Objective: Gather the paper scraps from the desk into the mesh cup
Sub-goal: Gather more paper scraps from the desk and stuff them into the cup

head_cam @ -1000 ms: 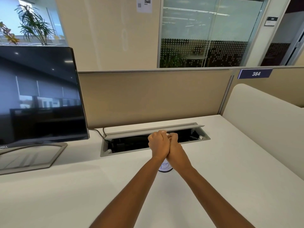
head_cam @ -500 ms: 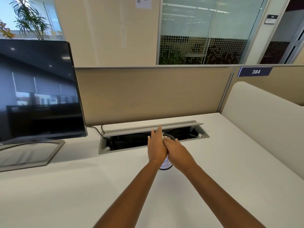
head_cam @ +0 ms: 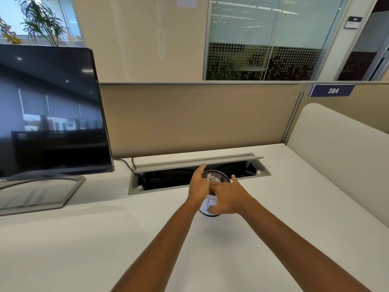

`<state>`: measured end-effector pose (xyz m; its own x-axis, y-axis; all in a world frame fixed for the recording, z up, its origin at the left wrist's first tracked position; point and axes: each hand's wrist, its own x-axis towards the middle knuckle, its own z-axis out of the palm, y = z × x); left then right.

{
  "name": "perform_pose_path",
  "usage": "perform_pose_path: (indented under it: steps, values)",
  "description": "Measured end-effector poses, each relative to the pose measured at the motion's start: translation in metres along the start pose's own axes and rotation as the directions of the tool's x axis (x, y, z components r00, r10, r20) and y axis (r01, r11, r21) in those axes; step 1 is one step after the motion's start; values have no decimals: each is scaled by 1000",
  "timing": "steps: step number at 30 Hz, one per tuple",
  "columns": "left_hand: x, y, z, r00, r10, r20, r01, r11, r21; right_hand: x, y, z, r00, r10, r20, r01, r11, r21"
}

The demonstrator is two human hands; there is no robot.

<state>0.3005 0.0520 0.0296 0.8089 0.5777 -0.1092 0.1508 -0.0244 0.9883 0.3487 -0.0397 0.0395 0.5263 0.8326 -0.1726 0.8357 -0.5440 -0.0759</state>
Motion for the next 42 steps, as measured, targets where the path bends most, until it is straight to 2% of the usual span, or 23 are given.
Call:
perform_pose_path:
  steps: [6,9,16,20,25,29,32,39,42]
  values:
    - [9,-8,3,985,-156,-77,147,983,-107,9,-8,-10,988,102,113,-96,994,-53]
    - [15,-7,7,975,-197,-103,194,980,-38,15,-12,-10,982,143,123,-134,988,-83]
    - [18,-8,6,967,-203,-152,226,963,147,22,-12,-7,984,154,86,-143,983,-115]
    - [11,-9,2,968,-197,-158,217,969,120,16,-9,-2,995,93,-23,-94,993,-70]
    - [-4,-2,-5,973,-201,-115,208,977,54,7,-11,-7,995,101,-1,-101,995,-21]
    - [-23,6,-18,982,-162,-95,168,984,59,-6,-14,-15,990,138,-6,-138,990,-43]
    - [-43,6,-33,986,-116,-117,130,984,120,-21,-17,-22,984,170,-50,-170,985,8]
    - [-110,-30,-92,991,46,-125,7,919,394,-64,-56,0,933,199,-299,-159,975,153]
    - [-142,-51,-123,986,105,-128,-26,861,508,-82,-93,27,936,157,-314,-79,966,245]
